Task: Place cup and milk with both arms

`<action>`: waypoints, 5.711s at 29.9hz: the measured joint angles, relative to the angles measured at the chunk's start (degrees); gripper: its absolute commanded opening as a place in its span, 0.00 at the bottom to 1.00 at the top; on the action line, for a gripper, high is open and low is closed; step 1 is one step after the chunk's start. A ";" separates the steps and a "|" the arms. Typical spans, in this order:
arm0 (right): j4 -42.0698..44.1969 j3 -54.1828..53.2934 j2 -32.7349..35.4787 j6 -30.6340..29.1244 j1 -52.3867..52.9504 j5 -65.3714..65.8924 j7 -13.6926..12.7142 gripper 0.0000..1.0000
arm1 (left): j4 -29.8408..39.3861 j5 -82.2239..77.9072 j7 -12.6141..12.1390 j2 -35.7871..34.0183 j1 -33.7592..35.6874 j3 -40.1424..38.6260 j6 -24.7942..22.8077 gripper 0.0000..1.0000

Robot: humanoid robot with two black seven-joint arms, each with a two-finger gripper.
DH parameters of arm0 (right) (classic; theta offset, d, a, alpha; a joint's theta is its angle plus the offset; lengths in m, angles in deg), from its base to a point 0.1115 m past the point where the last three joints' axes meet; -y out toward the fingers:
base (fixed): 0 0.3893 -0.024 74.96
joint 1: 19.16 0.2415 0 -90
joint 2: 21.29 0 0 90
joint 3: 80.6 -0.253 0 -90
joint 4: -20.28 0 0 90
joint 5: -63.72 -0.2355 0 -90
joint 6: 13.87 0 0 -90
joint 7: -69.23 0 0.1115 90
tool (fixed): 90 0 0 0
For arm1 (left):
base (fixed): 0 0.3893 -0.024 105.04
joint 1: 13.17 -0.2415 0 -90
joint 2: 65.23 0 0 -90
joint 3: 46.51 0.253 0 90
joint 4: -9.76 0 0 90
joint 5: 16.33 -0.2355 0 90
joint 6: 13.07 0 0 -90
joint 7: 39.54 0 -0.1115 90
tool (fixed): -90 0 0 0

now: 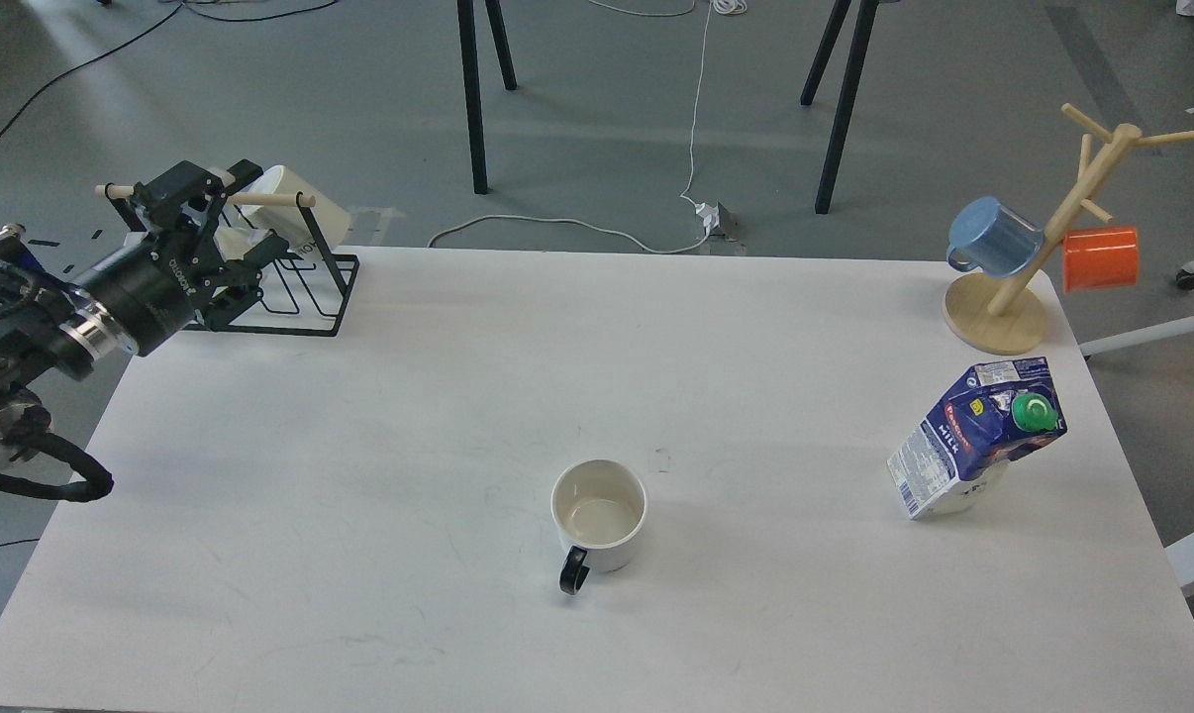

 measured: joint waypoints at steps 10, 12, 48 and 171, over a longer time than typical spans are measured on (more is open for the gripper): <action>-4.01 -0.04 0.05 -2.23 -14.29 -4.06 3.26 0.99 | 0.00 0.11 0.00 -0.22 -3.03 0.08 -0.01 0.91; -4.19 -0.05 0.07 -4.56 -17.74 -4.47 3.28 0.99 | -0.01 0.11 0.00 -0.23 -3.38 0.08 -0.01 0.91; -17.83 20.40 -9.60 -5.57 -28.65 11.40 13.87 0.99 | -0.34 -0.51 0.01 0.72 -6.37 0.68 -0.01 0.93; -27.86 31.42 -34.49 9.46 -15.69 41.22 22.91 0.36 | -7.97 -0.62 0.01 4.90 -9.49 0.87 0.00 0.95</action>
